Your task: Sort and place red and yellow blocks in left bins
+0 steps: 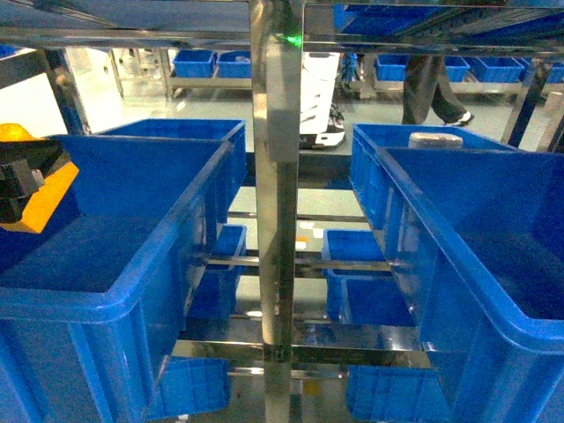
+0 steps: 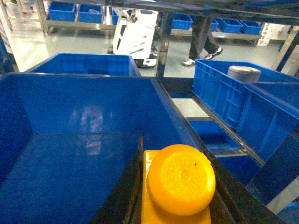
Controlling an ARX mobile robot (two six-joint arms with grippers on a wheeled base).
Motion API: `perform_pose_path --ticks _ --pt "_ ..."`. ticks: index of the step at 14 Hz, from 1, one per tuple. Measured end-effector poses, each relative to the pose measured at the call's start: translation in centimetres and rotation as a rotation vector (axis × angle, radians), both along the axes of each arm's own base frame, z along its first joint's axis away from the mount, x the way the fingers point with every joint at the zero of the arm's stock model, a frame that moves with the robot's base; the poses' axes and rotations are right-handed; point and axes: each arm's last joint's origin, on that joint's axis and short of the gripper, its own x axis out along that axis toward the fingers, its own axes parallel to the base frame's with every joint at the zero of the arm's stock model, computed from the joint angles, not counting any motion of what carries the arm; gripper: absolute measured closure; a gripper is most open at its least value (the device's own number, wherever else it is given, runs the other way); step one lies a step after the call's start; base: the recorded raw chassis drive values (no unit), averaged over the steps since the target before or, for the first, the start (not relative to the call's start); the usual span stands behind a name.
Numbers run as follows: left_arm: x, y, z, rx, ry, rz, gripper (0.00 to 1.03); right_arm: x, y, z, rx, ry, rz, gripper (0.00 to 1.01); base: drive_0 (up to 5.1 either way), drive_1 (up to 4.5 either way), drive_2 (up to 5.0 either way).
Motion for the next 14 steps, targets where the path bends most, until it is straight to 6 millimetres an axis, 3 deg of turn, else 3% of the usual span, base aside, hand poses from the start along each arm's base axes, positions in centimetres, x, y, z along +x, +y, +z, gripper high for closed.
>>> perform_pose_path --ticks 3,5,6,7,8,11,14 --pt "0.0 0.0 0.0 0.000 -0.003 0.000 0.76 2.7 -1.1 -1.5 -0.014 0.031 -0.042 0.73 0.0 0.00 0.0" --pt "0.0 0.0 0.0 0.000 -0.003 0.000 0.77 6.4 -2.2 -1.7 -0.046 0.018 -0.055 0.73 0.0 0.00 0.0" --pt "0.0 0.0 0.0 0.000 -0.003 0.000 0.77 8.6 -2.9 -2.3 -0.056 0.057 -0.059 0.73 0.0 0.00 0.0" --pt "0.0 0.0 0.0 0.000 -0.003 0.000 0.77 12.6 -4.0 -4.3 -0.077 0.154 -0.068 0.73 0.0 0.00 0.0" --pt "0.0 0.0 0.0 0.000 -0.003 0.000 0.77 18.5 -5.7 -6.2 -0.083 0.272 -0.106 0.73 0.0 0.00 0.0" --pt "0.0 0.0 0.0 0.000 -0.003 0.000 0.77 22.3 -6.9 -7.9 -0.089 0.365 -0.134 0.73 0.0 0.00 0.0" --pt "0.0 0.0 0.0 0.000 -0.003 0.000 0.77 24.0 -8.6 -9.1 -0.090 0.435 -0.182 0.40 0.0 0.00 0.0"
